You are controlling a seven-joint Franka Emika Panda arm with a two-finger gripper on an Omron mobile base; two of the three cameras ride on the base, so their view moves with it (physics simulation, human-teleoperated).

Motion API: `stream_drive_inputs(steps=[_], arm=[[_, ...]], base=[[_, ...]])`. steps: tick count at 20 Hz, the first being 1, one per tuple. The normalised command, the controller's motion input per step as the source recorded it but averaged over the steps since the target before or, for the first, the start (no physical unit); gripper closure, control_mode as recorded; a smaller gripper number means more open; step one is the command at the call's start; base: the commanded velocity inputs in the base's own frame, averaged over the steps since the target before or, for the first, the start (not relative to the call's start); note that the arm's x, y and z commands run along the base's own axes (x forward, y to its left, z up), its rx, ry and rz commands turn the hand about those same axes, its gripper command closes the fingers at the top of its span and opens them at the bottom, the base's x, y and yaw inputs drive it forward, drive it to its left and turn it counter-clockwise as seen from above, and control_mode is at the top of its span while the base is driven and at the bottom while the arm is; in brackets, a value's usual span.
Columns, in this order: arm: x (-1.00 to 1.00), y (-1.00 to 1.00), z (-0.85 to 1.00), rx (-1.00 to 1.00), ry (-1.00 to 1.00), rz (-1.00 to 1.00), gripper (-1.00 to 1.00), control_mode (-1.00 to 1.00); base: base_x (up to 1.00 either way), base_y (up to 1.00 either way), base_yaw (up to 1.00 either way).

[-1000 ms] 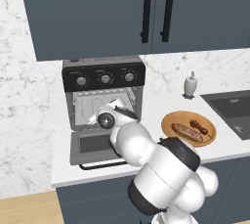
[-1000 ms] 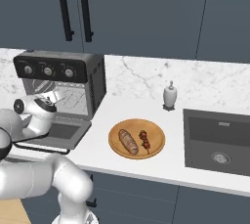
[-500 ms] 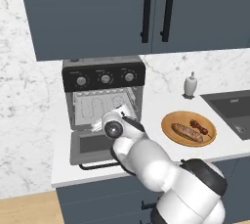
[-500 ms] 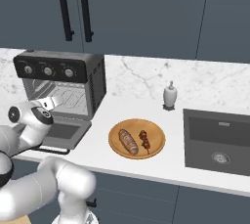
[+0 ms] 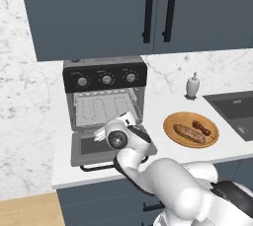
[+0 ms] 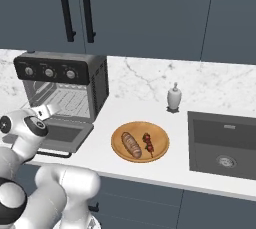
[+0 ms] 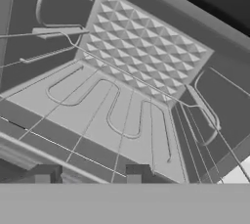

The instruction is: Pick up the kebab skewer and baguette bread, and place them inside the toaster oven. Close the toaster oven door and start by setting the timer.

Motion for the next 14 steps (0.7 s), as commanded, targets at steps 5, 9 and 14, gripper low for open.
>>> stream_drive_inputs(steps=[5, 9, 14], arm=[[-0.47, -0.01, 0.45, 0.03, 0.00, -0.04, 1.00, -1.00], [-0.45, -0.03, 0.47, 0.03, 0.00, -0.05, 1.00, -1.00], [-0.28, -0.17, 0.69, 0.01, 0.00, -0.05, 1.00, -1.00]], base=[[0.00, 0.00, 0.00], [0.00, 0.00, 0.00], [0.00, 0.00, 0.00]])
